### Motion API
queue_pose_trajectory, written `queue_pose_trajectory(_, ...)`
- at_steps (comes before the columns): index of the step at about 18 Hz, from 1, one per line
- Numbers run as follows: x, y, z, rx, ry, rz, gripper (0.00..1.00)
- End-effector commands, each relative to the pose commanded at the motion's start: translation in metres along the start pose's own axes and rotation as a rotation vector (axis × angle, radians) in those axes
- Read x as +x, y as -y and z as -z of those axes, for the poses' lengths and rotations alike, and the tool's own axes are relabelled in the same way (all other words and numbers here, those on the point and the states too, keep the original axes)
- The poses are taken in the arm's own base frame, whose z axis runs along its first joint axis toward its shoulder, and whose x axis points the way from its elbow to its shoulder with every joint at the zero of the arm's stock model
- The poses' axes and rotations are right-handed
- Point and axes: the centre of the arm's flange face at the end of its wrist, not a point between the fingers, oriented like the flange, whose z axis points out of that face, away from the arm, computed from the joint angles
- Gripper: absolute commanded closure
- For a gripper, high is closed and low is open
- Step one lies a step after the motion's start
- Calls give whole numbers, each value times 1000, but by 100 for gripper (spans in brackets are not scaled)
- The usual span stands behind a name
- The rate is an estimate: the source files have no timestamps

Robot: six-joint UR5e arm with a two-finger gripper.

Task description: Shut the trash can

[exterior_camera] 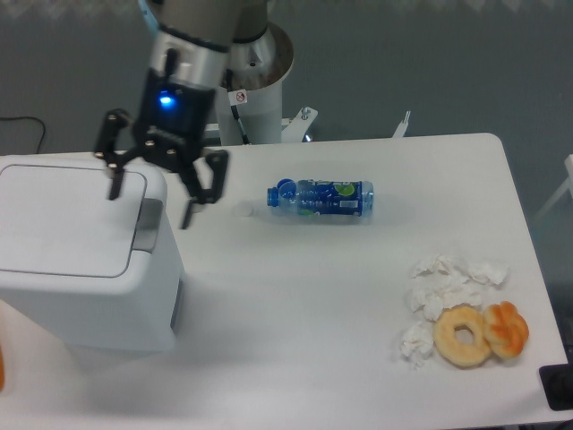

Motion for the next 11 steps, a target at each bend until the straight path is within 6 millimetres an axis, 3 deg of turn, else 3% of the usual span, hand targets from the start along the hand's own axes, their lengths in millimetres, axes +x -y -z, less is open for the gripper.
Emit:
queue_pose_trajectory(4, -13, -8, 15, -27, 67, -158, 0)
queue_pose_trajectory(11, -20, -40, 33, -267, 206, -407, 0)
